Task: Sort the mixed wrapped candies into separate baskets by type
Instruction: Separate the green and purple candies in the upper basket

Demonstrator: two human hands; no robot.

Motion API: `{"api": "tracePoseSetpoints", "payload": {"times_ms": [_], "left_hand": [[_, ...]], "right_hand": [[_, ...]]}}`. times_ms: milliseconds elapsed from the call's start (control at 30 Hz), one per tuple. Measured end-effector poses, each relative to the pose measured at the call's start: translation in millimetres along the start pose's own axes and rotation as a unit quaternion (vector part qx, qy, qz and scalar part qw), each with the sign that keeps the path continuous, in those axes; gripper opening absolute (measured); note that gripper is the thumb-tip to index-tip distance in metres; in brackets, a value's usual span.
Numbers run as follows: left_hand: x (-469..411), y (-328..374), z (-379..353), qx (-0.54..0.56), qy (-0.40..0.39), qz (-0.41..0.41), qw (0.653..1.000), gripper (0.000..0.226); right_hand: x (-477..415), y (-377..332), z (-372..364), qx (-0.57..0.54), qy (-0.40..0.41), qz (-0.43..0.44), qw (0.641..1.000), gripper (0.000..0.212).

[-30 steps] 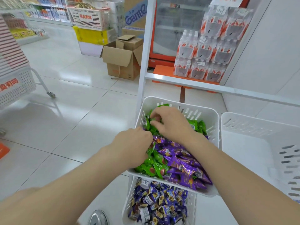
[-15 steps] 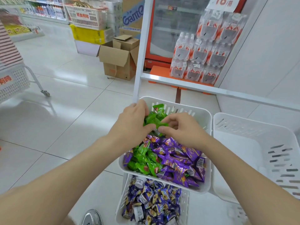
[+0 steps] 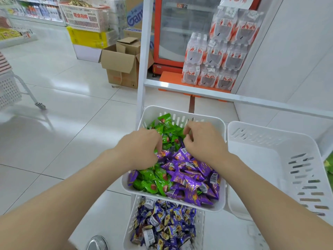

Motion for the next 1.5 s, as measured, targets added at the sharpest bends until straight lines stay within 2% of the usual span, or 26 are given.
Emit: {"api": "tracePoseSetpoints", "payload": {"times_ms": [67, 133, 200, 300, 367, 467, 500, 600, 733, 800, 900, 1067, 1133, 1267, 1367, 1500], "left_hand": [[-3, 1, 11, 0.061, 0.043, 0.005, 0.997, 0.020], [-11, 2, 22, 0.132, 0.099, 0.003, 0.986, 0.018], [-22, 4, 28, 0.179, 0.166, -0.014, 0.970, 0.016], [-43, 12, 24, 0.139, 0.245, -0.056, 0.958, 0.018], [-59, 19, 10, 0.074, 0.196, -0.103, 0.972, 0.022], [-68, 28, -18, -0.002, 0.032, -0.175, 0.984, 0.031], [-69, 29, -26, -0.030, 0.006, -0.184, 0.982, 0.035], [-70, 31, -33, -0.093, 0.045, -0.190, 0.976, 0.040], [-71, 35, -30, -0.125, 0.133, -0.182, 0.966, 0.026], [-73, 36, -28, -0.119, 0.158, -0.170, 0.965, 0.021], [-75, 39, -27, -0.117, 0.179, -0.158, 0.964, 0.020], [-78, 33, -23, -0.070, 0.147, -0.144, 0.976, 0.020], [-77, 30, -24, -0.061, 0.126, -0.154, 0.978, 0.023], [-65, 27, -17, -0.091, 0.094, -0.162, 0.978, 0.016], [-53, 22, -7, -0.084, 0.050, -0.121, 0.988, 0.010], [-37, 6, -14, -0.102, -0.031, -0.081, 0.991, 0.036]], "right_hand": [[5, 0, 0, -0.065, -0.050, -0.008, 0.997, 0.020], [10, 1, -4, -0.074, -0.110, 0.001, 0.991, 0.028], [14, 0, -10, -0.026, -0.157, 0.014, 0.987, 0.034], [20, -5, -16, 0.069, -0.175, 0.032, 0.982, 0.045], [24, -3, -17, 0.073, -0.189, 0.030, 0.979, 0.047], [30, 9, -13, 0.026, -0.219, 0.007, 0.975, 0.043], [31, 13, -11, 0.015, -0.224, -0.001, 0.975, 0.041], [30, 17, -2, 0.000, -0.228, -0.004, 0.974, 0.032], [31, 13, 2, -0.027, -0.227, 0.014, 0.973, 0.019], [32, 13, -4, -0.039, -0.211, 0.014, 0.977, 0.023], [31, 12, -15, 0.027, -0.168, 0.024, 0.985, 0.048], [38, -1, -39, 0.069, -0.233, 0.034, 0.969, 0.062], [39, 0, -41, 0.064, -0.247, 0.044, 0.966, 0.051], [38, 4, -31, 0.052, -0.190, 0.062, 0.979, 0.041], [34, -1, -29, 0.031, -0.137, 0.081, 0.987, 0.039], [33, -9, -38, 0.032, -0.188, 0.090, 0.978, 0.055]]}}
Point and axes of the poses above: each hand's wrist, its own x-axis away from the middle knuckle, its own z-axis out of the back of the hand, y = z × x, the point moved 5 cm from there along -x, towards the middle knuckle, and after that the axes turned 4 degrees about z, right-handed, at the moved point
